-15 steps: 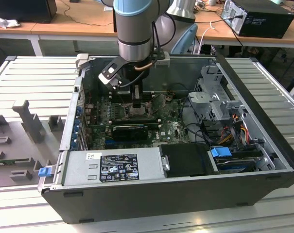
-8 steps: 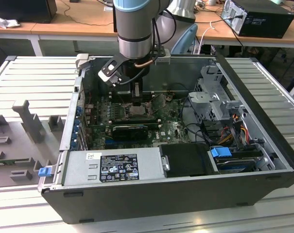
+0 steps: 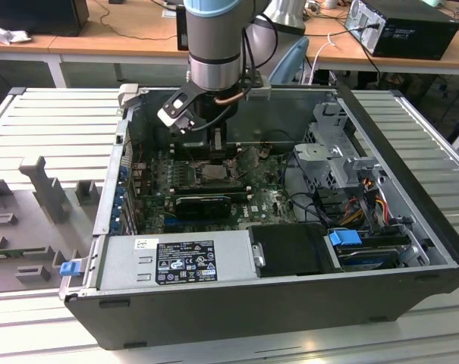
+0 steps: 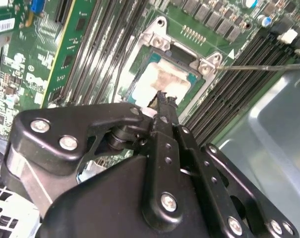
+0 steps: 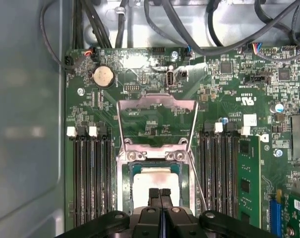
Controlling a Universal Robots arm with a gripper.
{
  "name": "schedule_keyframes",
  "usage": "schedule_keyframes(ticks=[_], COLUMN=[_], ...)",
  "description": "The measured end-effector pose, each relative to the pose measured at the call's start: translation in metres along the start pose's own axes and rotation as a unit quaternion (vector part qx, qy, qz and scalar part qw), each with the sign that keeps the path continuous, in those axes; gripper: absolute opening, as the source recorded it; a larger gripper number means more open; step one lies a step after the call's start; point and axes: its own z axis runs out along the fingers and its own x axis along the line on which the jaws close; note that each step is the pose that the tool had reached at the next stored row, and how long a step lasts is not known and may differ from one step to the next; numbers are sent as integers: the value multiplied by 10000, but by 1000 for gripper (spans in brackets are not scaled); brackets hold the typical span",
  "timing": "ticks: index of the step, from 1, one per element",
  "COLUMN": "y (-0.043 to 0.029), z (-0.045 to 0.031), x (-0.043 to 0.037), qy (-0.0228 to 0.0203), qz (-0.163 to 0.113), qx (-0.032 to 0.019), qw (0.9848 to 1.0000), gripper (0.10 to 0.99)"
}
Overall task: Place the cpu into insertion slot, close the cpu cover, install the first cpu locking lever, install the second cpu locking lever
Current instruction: 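Close the cpu cover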
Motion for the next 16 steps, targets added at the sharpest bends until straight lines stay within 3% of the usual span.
schedule_keyframes(ticks=[6,10,12,16], y=[48,51,55,60], z=[-7,-57,-124,-147], x=[0,0,2,4], qy=[43,44,44,45], qz=[2,2,2,2], qx=[15,15,15,14], qw=[10000,10000,10000,10000], gripper=[106,106,106,106])
